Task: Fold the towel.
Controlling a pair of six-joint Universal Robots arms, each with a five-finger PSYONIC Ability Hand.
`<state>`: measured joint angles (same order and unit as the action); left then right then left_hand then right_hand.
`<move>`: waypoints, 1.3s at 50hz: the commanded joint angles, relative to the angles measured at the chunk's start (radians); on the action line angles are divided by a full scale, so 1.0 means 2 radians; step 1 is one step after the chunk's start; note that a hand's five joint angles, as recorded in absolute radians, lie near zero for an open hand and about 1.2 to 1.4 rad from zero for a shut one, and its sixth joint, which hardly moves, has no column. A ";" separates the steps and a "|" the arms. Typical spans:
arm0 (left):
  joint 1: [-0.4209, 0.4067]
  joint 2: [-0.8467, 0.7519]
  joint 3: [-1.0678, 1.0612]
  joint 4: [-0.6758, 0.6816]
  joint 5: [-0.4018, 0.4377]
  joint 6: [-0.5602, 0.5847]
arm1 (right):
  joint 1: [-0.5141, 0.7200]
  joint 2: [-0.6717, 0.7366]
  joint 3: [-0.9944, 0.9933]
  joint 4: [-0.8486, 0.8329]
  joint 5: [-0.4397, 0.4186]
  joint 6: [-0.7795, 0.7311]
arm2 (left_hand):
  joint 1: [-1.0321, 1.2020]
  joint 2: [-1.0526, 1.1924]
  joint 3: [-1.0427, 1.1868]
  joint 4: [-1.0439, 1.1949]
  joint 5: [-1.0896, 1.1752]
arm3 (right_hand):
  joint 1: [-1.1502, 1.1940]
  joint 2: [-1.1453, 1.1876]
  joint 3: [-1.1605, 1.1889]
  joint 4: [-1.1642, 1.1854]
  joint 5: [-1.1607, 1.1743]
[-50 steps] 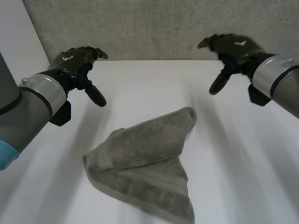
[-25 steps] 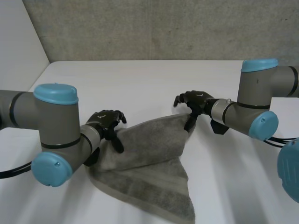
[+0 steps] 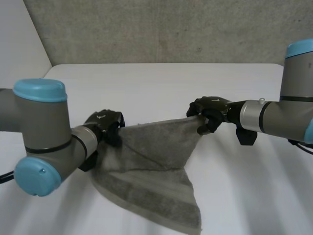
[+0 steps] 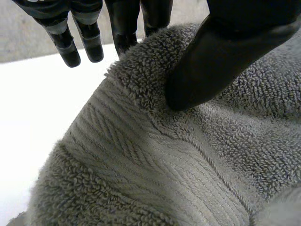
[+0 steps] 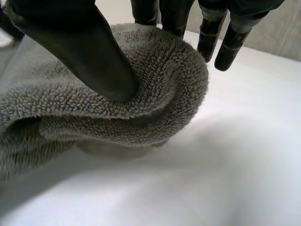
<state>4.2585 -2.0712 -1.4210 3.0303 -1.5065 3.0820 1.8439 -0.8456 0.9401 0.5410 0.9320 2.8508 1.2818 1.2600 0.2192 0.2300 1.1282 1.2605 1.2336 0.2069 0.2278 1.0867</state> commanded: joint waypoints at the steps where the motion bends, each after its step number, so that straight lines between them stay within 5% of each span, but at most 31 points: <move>1: 0.023 -0.019 0.058 0.010 0.022 0.067 | 0.005 0.010 -0.053 -0.013 0.015 -0.085 | 0.057 0.068 -0.022 -0.028 0.047 | 0.017 0.031 -0.016 -0.027 0.017; 5: 0.026 -0.057 0.143 0.031 0.019 0.125 | 0.015 0.031 -0.116 -0.063 0.042 -0.085 | 0.057 0.068 -0.022 -0.028 0.047 | 0.017 0.030 -0.016 -0.027 0.017; 10: 0.029 -0.050 0.200 0.098 0.018 0.135 | 0.051 0.018 -0.211 -0.239 0.168 -0.067 | 0.057 0.068 -0.022 -0.028 0.047 | 0.013 0.026 -0.016 -0.027 0.012; 14: 0.028 -0.009 0.197 0.170 0.018 0.133 | 0.058 -0.023 -0.203 -0.339 0.202 -0.044 | 0.057 0.068 -0.022 -0.028 0.047 | 0.013 0.026 -0.016 -0.027 0.012; 21: 0.031 0.110 0.119 0.292 0.024 0.134 | 0.049 -0.119 -0.111 -0.415 0.186 -0.006 | 0.057 0.068 -0.022 -0.028 0.047 | 0.013 0.026 -0.016 -0.027 0.012; 33: 0.031 0.112 -0.022 0.292 0.061 0.139 | 0.057 -0.130 0.087 -0.389 0.128 0.000 | 0.044 0.055 -0.022 -0.028 0.034 | 0.007 0.020 -0.016 -0.027 0.006; 41: 0.024 0.055 -0.115 0.288 0.070 0.169 | 0.050 -0.123 0.241 -0.405 0.124 -0.013 | -0.107 -0.096 -0.022 -0.028 -0.117 | 0.004 0.017 -0.016 -0.027 0.003; 46: 0.023 0.007 -0.154 0.255 0.070 0.234 | 0.049 -0.101 0.301 -0.421 0.117 -0.050 | -0.297 -0.286 -0.022 -0.028 -0.308 | -0.009 0.004 -0.016 -0.027 -0.010; 49: 0.024 0.001 -0.155 0.245 0.068 0.250 | 0.050 -0.088 0.310 -0.416 0.121 -0.085 | -0.365 -0.354 -0.022 -0.028 -0.376 | -0.089 -0.075 -0.016 -0.027 -0.089; 53: 0.026 0.002 -0.155 0.228 0.062 0.270 | 0.053 -0.088 0.315 -0.399 0.128 -0.111 | -0.437 -0.426 -0.022 -0.028 -0.448 | -0.404 -0.390 -0.016 -0.027 -0.404; 65: 0.022 0.065 -0.164 0.221 0.061 0.240 | 0.050 -0.121 0.328 -0.380 0.129 -0.105 | -0.440 -0.429 -0.022 -0.028 -0.451 | -0.479 -0.466 -0.016 -0.027 -0.479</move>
<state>4.3128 -1.9986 -1.7346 3.4803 -1.3839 3.6141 1.9467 -1.0556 1.5783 -0.2251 1.1909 2.6320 0.4841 0.4581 0.2192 0.2299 0.2375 0.3821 0.3805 0.2069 0.2278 0.1488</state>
